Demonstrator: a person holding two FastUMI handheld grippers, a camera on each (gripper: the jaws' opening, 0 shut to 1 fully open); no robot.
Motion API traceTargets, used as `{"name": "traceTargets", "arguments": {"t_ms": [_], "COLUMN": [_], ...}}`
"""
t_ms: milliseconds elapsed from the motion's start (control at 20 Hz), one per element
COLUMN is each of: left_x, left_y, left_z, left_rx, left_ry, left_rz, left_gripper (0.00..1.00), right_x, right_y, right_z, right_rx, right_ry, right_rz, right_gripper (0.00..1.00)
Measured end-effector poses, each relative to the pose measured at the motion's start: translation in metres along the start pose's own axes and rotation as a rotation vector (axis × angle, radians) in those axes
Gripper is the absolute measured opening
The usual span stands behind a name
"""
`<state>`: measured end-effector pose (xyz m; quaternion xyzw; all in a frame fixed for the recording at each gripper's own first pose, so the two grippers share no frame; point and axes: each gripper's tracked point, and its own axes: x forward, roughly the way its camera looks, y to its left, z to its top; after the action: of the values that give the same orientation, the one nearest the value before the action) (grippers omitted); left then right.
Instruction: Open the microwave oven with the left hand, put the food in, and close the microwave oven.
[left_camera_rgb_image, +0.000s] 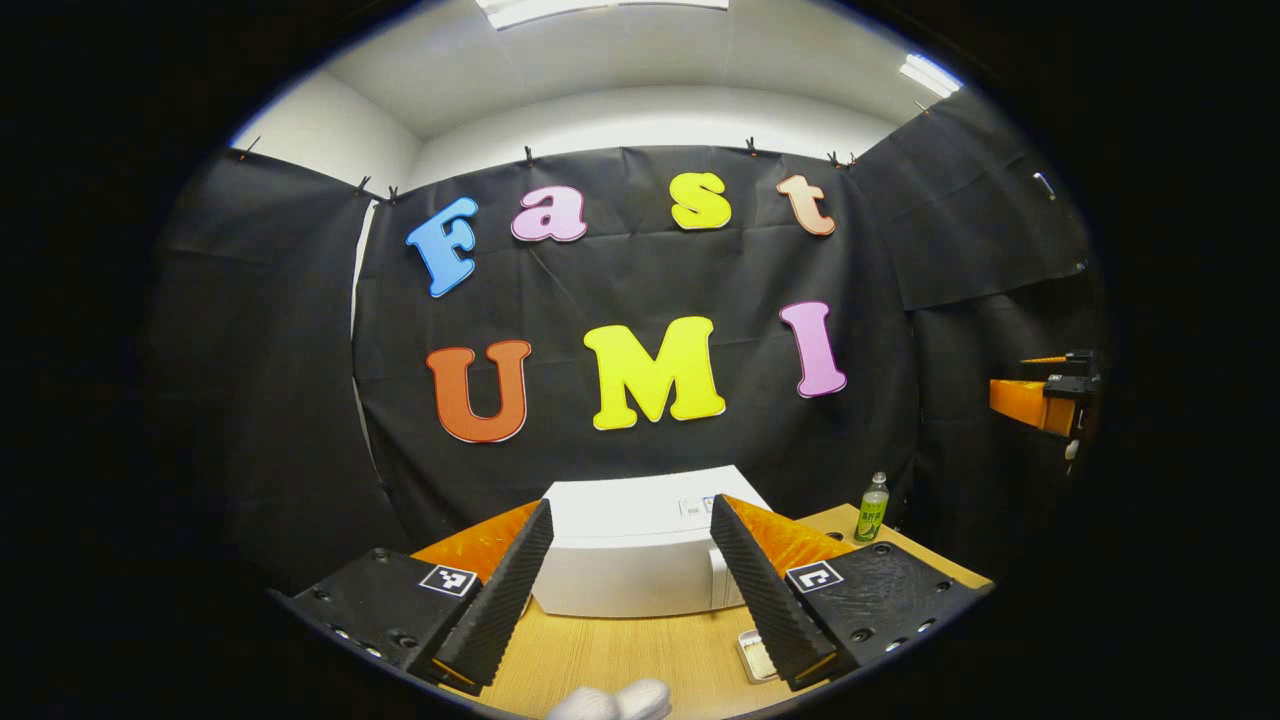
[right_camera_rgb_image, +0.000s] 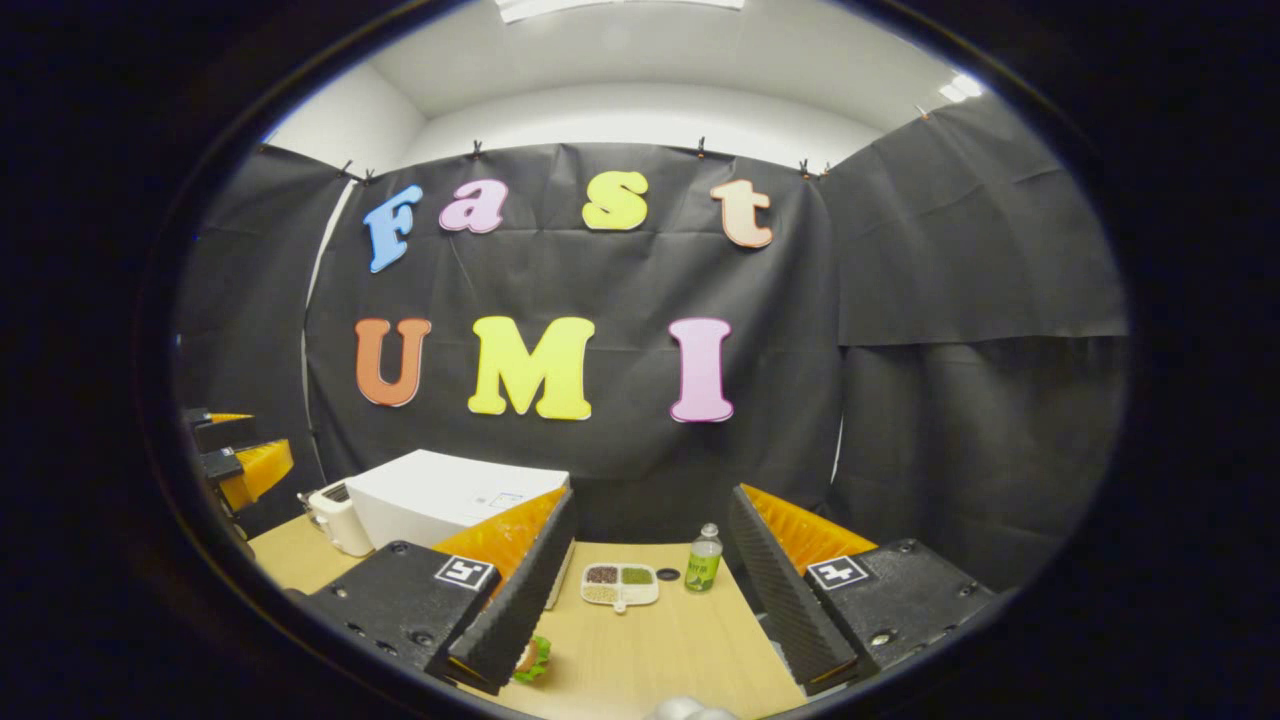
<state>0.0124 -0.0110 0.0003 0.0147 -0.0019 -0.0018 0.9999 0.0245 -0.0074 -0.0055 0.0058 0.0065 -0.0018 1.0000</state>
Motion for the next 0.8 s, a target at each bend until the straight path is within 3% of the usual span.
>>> {"name": "traceTargets", "arguments": {"t_ms": [50,100,150,200,250,300,450,650,800], "left_x": [0.003,0.005,0.008,0.011,0.014,0.019,0.037,0.071,0.1], "left_y": [0.001,0.003,0.003,0.002,0.0,0.0,-0.01,-0.041,-0.062], "left_z": [-0.002,-0.007,-0.011,-0.013,-0.018,-0.025,-0.049,-0.103,-0.144], "left_rx": [0.002,0.0,-0.009,-0.019,-0.027,-0.027,-0.03,-0.065,-0.089], "left_ry": [0.004,0.011,0.011,0.008,0.009,0.01,0.011,0.066,0.093], "left_rz": [0.004,0.008,0.008,0.002,-0.002,-0.004,-0.022,-0.066,-0.084], "left_gripper": [0.96,0.96,0.96,0.96,0.96,0.96,0.96,1.0,0.96], "right_x": [0.002,0.004,0.005,0.006,0.007,0.007,0.006,0.002,-0.002], "right_y": [0.003,0.006,0.006,0.007,0.008,0.007,0.004,-0.005,-0.006], "right_z": [0.001,-0.001,-0.002,-0.004,-0.004,-0.005,-0.004,0.002,0.005], "right_rx": [0.004,0.005,0.005,0.005,0.005,0.004,-0.002,-0.013,-0.036], "right_ry": [-0.004,-0.005,-0.005,-0.002,0.001,0.003,0.002,-0.008,0.002], "right_rz": [0.006,0.011,0.011,0.015,0.017,0.014,0.004,-0.023,-0.039], "right_gripper": [0.92,0.99,0.92,0.99,0.92,0.99,0.99,0.99,0.99]}}
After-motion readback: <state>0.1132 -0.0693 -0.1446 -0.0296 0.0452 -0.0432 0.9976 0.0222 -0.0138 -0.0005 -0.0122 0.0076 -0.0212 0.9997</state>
